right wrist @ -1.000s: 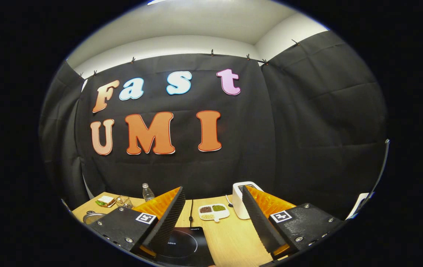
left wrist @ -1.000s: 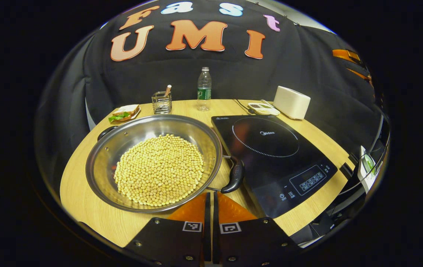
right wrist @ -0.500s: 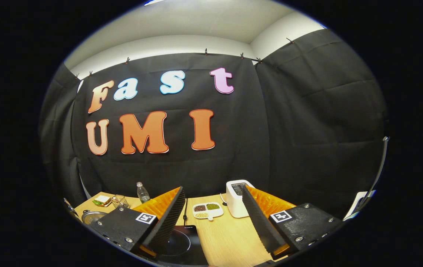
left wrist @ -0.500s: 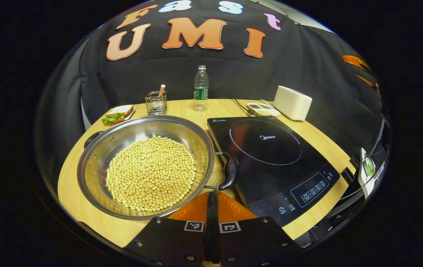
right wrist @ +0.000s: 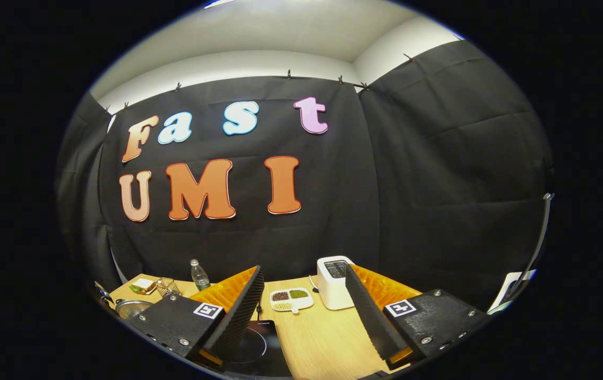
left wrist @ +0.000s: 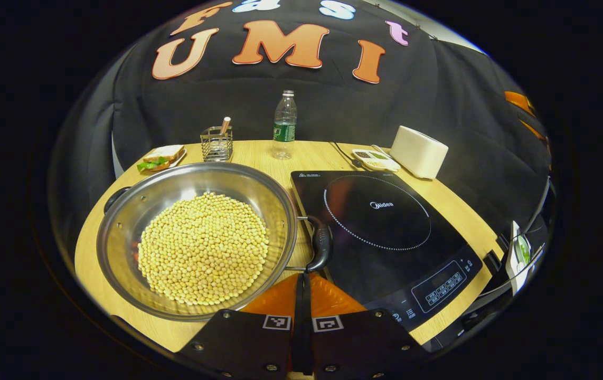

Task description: First push the handle of the pot to place it horizontally, then grasp the pot with both hands and set it on the induction cooktop.

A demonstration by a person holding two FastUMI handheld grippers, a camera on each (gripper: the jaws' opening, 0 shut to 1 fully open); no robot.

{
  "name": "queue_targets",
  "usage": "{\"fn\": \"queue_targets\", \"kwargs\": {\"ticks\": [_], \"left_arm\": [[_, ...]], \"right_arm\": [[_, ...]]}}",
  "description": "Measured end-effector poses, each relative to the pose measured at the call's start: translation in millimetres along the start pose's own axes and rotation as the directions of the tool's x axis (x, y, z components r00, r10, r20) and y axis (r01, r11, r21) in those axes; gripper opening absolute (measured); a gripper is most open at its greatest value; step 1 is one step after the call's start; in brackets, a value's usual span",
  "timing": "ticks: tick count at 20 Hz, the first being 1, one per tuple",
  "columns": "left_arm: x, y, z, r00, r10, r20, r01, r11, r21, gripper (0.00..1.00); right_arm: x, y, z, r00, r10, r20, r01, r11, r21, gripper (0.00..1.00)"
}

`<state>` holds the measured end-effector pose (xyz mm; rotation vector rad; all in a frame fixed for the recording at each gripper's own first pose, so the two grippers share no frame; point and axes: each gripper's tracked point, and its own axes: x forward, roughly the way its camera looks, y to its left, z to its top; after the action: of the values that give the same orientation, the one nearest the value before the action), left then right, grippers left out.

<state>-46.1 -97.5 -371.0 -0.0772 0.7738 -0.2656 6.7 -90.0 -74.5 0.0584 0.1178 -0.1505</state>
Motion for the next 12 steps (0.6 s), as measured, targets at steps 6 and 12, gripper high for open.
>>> {"fn": "queue_targets", "kwargs": {"ticks": [6,12], "left_arm": [[17.4,-3.8,12.3,1.000,-0.009,0.005,0.009,1.000,-0.022,0.00],[31.7,-6.0,23.3,1.000,-0.018,0.009,0.018,0.999,-0.032,0.01]], "right_arm": [[3.9,-2.9,-6.7,1.000,-0.010,-0.011,0.010,1.000,-0.013,0.96],[10.2,-4.5,-18.6,0.999,-0.022,-0.036,0.022,1.000,-0.015,1.00]]}}
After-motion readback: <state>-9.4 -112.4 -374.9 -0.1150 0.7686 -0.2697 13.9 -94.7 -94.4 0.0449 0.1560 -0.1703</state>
